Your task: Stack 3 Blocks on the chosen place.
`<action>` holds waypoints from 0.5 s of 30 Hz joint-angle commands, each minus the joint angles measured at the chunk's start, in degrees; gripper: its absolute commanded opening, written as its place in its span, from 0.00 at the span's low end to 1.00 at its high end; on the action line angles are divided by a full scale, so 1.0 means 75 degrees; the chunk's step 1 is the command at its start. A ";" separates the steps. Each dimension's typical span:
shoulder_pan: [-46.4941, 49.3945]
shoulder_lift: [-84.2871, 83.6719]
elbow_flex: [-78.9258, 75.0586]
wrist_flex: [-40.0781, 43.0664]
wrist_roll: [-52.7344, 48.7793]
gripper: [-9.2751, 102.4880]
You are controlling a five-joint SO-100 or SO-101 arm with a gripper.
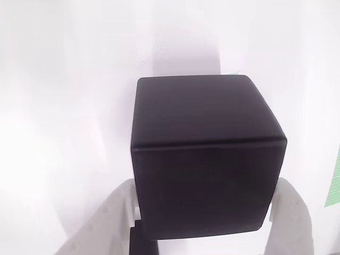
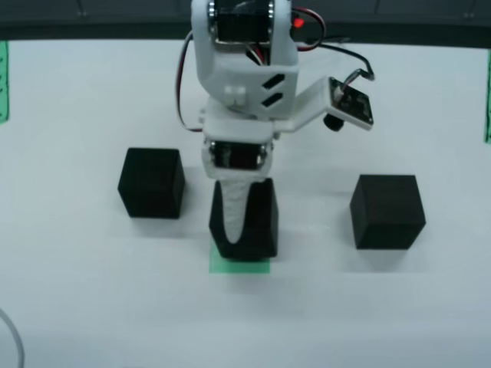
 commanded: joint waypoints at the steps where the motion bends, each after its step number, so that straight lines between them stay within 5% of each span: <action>1: -0.0082 -0.0094 -0.0574 -0.0199 0.0375 0.21; 15: 0.0023 -0.0656 -0.0762 -0.0152 0.0422 0.21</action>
